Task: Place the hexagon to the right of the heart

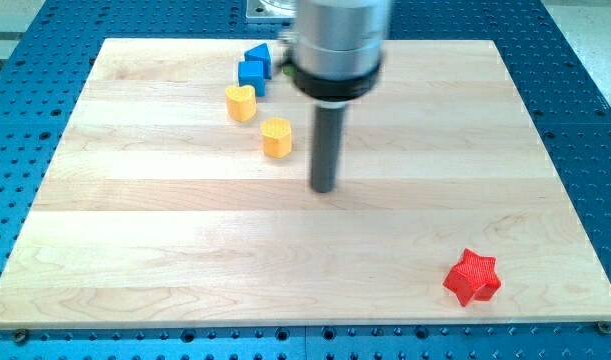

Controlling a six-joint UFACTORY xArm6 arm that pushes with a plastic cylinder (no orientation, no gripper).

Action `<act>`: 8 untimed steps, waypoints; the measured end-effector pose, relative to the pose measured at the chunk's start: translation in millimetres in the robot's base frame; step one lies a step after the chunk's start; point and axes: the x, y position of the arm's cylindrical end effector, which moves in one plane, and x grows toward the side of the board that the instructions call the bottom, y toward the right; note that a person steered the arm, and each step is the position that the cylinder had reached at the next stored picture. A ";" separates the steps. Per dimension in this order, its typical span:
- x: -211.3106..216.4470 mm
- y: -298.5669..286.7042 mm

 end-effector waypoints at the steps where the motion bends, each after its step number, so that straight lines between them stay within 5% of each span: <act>1: -8.2 -64.3; 3: -59.0 -34.8; 4: -26.4 -6.0; 5: -65.0 5.1; 8: -91.7 42.6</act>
